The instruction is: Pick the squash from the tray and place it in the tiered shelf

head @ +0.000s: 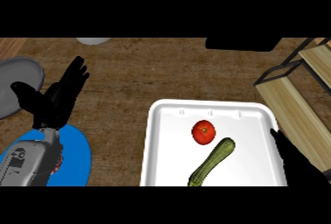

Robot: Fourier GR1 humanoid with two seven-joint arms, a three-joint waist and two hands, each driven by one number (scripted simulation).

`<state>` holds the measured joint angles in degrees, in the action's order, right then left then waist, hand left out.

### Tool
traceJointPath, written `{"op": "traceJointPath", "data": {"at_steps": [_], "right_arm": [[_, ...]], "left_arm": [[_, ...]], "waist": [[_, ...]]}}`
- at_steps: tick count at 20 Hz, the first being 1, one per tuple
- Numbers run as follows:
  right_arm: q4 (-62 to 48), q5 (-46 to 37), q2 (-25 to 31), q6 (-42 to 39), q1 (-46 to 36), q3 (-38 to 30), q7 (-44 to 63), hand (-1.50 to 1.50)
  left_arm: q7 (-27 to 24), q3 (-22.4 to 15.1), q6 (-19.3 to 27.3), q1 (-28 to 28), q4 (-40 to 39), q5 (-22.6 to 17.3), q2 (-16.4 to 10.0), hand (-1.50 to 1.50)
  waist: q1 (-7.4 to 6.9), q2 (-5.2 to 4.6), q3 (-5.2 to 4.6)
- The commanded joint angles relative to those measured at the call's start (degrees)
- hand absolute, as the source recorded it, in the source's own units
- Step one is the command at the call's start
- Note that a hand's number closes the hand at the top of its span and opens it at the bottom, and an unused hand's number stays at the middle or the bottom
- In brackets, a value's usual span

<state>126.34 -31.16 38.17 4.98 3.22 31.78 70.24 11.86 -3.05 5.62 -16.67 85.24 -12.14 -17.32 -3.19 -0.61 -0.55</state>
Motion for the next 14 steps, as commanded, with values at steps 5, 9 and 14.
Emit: {"op": "traceJointPath", "data": {"at_steps": [5, 9, 14], "right_arm": [[-7.78, -5.02, -9.42, -9.48, -5.69, 4.74, 14.97, -1.50], [-12.01, -7.14, -15.12, -11.98, -7.28, 4.57, 14.98, -1.50], [-13.95, -11.35, -22.41, -16.07, -7.05, 4.60, 14.98, -1.50]], "left_arm": [[-0.43, 1.34, -0.17, 0.12, -0.70, -0.34, -0.32, 0.00], [-0.03, 0.37, 0.93, 1.43, 0.48, 0.84, 0.45, 0.00], [-1.44, 1.36, 1.04, 2.89, 0.44, 0.70, 0.59, 0.00]], "waist": [[1.00, 0.18, 0.04], [1.70, 0.45, 0.18], [2.56, 0.69, 0.19]]}}
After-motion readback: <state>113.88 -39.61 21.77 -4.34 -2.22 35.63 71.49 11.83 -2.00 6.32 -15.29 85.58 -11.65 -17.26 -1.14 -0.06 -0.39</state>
